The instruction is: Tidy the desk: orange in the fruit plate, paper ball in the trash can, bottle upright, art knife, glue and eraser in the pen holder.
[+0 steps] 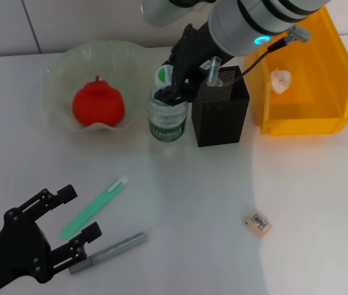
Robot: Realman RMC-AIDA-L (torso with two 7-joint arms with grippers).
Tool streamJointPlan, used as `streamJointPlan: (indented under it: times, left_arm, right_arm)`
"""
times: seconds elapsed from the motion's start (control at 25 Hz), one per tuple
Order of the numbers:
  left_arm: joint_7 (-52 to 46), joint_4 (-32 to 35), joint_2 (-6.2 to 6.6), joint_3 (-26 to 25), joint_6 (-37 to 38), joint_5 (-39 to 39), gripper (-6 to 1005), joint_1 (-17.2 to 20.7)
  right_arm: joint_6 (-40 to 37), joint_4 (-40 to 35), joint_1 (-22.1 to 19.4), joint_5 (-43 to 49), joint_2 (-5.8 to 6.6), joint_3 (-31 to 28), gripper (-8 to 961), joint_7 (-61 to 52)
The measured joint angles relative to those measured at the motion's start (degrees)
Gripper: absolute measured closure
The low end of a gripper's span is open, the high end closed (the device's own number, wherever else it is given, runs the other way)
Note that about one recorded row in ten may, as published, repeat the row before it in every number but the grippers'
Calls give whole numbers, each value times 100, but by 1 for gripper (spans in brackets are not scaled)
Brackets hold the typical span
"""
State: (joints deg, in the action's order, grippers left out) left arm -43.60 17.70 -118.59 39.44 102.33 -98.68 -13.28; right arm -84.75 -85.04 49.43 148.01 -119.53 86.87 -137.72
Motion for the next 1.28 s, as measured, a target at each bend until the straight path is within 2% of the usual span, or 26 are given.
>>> streamJointPlan:
  times: [0.52,0.88,1.08,1.28]
  left_arm:
    - [78,-66,2,-18,-11,-1,214,154]
    - [79,-64,12,-41,7,-2,214,188]
    - [80,-64,11,-39,-8,-2,213,187]
    - [80,-64,11,-37,-11,0,213,212]
  right_arm:
    - [-14,353,396,-530,-6,25,517,-154]
    - [181,557,673,-683,-23,162,517,-165]
    - [407,951,959,-878,-30,253,517,-165]
    - [550,1115,1059,-982,-30,368,516,-141]
